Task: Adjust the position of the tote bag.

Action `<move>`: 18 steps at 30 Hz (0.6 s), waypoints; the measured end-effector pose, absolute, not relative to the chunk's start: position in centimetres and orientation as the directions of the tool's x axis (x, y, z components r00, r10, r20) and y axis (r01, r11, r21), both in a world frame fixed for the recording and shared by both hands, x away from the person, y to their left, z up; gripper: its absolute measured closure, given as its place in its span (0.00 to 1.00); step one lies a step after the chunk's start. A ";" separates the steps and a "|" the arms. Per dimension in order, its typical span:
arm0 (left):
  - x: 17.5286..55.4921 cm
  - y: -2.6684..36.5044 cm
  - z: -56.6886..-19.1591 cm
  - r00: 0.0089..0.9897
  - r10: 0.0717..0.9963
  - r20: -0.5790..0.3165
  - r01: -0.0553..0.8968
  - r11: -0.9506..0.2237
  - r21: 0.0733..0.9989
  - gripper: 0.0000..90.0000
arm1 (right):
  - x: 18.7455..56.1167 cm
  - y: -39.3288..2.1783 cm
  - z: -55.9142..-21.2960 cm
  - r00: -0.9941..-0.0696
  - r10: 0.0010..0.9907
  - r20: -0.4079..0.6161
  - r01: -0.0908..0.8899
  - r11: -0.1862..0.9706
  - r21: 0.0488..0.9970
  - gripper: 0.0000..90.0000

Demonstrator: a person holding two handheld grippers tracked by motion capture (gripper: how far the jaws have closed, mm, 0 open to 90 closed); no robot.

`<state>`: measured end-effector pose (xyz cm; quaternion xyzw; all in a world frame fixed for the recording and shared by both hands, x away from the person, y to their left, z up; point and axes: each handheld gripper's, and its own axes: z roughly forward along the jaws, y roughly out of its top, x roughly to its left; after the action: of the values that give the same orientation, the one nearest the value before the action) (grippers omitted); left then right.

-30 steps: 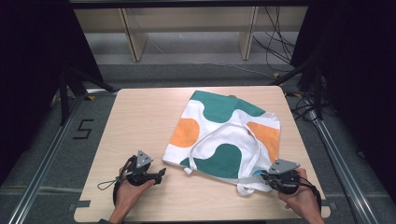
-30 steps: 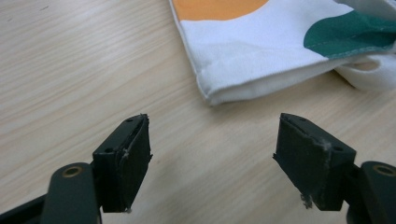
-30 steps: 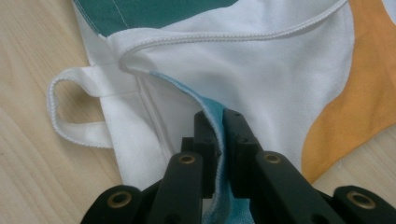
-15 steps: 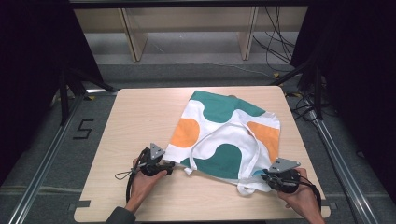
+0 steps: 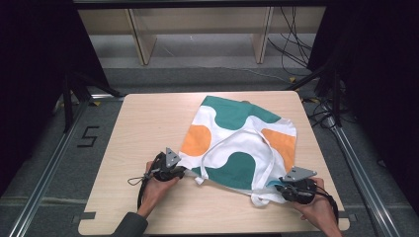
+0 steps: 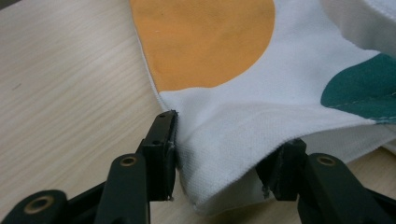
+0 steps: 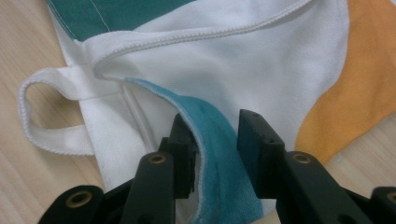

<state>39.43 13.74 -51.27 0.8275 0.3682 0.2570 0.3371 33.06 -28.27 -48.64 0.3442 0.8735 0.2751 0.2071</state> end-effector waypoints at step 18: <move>32.7 15.4 -49.9 0.690 0.691 0.218 0.359 -0.587 0.726 0.74 | 33.5 -28.5 -48.8 -0.678 0.707 -0.204 0.475 0.632 0.612 0.81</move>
<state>32.71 15.41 -49.94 0.8557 0.3065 0.2475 0.3354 33.49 -28.46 -48.83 0.3370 0.8767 0.2651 0.2182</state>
